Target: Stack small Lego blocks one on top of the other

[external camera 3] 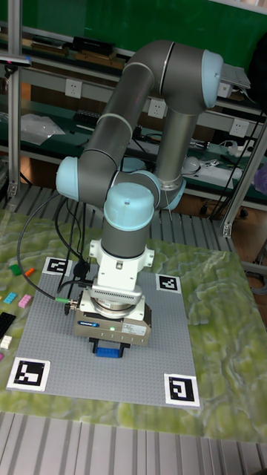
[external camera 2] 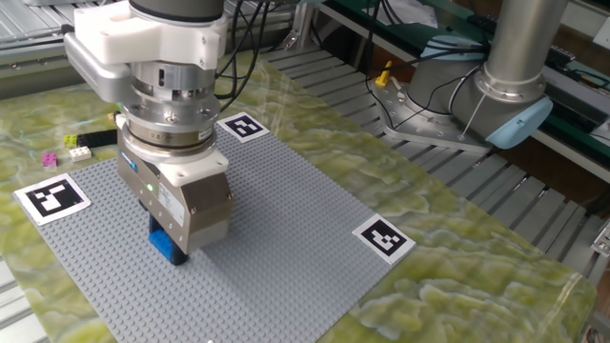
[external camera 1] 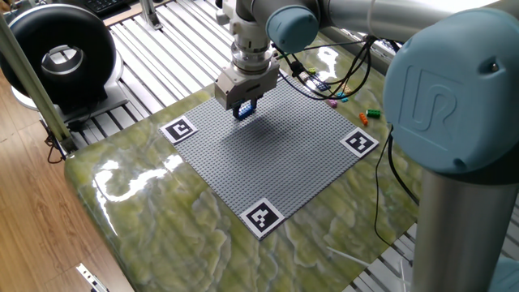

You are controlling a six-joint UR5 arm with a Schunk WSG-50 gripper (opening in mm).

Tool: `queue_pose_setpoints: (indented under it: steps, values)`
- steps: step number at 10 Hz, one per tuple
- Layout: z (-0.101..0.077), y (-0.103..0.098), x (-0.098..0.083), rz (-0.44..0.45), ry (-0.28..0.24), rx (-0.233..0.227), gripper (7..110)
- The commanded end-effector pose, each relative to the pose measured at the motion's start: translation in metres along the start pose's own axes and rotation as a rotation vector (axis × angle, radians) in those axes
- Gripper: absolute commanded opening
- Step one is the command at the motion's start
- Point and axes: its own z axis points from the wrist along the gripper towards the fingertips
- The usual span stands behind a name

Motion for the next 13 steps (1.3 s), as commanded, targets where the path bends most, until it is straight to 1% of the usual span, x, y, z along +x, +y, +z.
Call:
queue_pose_setpoints:
  steps: [1,7,10,13]
  values:
    - [-0.0007,-0.0013,-0.0028,-0.005,-0.004,-0.007,7]
    - [0.0021,0.0013,-0.0043,-0.006,-0.011,-0.020,7]
    - [0.0045,-0.0025,-0.0042,-0.003,-0.014,-0.017,7]
    - [0.0015,-0.0016,-0.0031,0.004,-0.015,-0.020,7]
